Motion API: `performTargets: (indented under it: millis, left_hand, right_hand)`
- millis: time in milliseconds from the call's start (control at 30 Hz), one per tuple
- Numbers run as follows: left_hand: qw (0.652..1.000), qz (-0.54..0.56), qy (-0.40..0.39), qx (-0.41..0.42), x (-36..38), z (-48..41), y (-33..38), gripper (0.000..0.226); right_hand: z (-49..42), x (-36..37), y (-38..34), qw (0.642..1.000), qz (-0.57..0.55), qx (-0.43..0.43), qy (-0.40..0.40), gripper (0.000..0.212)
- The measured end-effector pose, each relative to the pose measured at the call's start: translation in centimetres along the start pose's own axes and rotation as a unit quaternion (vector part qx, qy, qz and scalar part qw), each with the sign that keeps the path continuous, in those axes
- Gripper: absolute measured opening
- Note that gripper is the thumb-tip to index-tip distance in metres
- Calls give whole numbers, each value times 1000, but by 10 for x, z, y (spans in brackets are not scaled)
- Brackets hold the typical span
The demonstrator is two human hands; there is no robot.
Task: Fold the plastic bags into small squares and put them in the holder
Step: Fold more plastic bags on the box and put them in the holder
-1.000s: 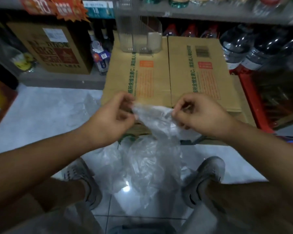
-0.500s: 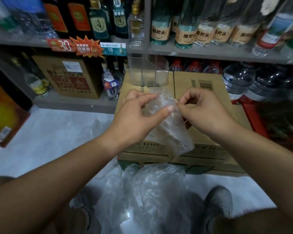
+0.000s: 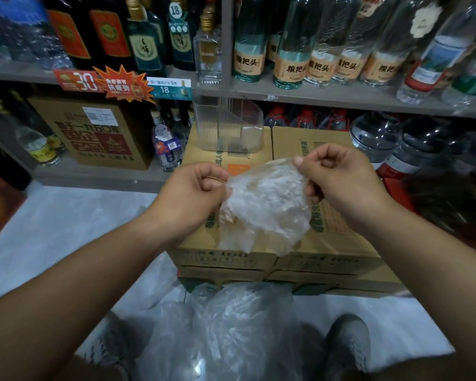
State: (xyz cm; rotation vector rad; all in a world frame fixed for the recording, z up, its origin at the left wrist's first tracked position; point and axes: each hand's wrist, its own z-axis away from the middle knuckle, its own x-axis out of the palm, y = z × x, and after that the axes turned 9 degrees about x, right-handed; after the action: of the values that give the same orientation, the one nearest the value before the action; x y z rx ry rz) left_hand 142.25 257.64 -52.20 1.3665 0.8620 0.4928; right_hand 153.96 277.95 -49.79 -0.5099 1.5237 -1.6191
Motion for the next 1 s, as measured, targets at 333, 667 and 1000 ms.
performTargets:
  millis: [333, 667, 1000]
  left_hand:
    - [990, -117, 12, 80, 9, 4, -5, 18]
    - [999, -38, 29, 0, 3, -4, -8, 20]
    - [966, 190, 69, -160, -5, -9, -17, 6]
  right_hand:
    - [-3, 8, 1, 1000, 2, -17, -11, 14]
    - [-25, 1, 2, 996, 60, 36, -51, 23]
    - [-3, -9, 2, 995, 48, 21, -82, 10]
